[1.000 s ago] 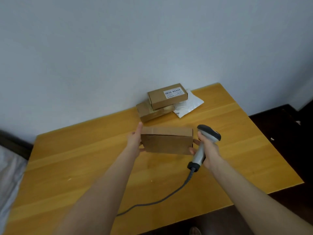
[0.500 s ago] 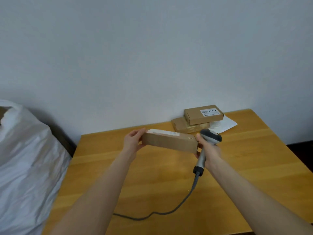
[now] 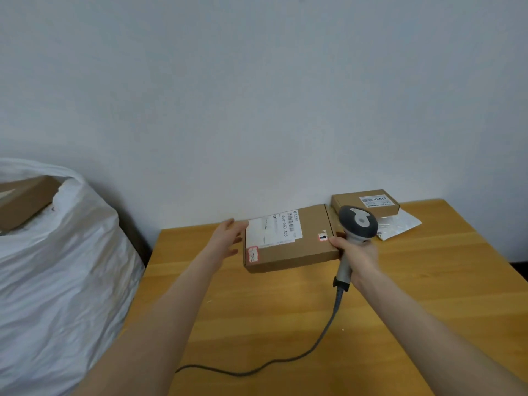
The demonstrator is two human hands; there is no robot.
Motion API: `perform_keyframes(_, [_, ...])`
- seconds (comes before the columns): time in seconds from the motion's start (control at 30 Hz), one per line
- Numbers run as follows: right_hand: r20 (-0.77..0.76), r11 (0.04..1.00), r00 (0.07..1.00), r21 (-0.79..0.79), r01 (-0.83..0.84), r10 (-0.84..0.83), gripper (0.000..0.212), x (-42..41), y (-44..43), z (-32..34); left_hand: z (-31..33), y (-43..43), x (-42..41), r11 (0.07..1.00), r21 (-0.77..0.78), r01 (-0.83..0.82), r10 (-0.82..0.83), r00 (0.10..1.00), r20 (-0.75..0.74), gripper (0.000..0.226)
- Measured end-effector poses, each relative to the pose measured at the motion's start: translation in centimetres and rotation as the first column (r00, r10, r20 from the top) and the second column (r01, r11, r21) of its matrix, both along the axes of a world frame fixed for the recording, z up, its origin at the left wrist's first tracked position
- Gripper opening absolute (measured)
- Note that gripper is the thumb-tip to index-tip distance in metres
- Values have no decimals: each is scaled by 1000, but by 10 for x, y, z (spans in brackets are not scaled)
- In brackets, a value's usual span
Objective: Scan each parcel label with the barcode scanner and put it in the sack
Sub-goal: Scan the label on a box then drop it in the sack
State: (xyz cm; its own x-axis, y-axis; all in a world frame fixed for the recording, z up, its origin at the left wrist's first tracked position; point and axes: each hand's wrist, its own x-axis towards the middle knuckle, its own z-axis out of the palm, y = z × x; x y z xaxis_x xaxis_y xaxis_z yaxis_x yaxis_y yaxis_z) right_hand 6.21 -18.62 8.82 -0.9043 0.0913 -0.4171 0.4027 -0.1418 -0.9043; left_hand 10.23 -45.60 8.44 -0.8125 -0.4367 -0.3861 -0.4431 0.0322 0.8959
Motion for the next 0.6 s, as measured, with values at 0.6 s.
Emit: perform_keyframes(0.6, [-27,966,972,-111,-234,232,22,17,-14,11,-4,-7,45,983,183,32,-44,997,59,40])
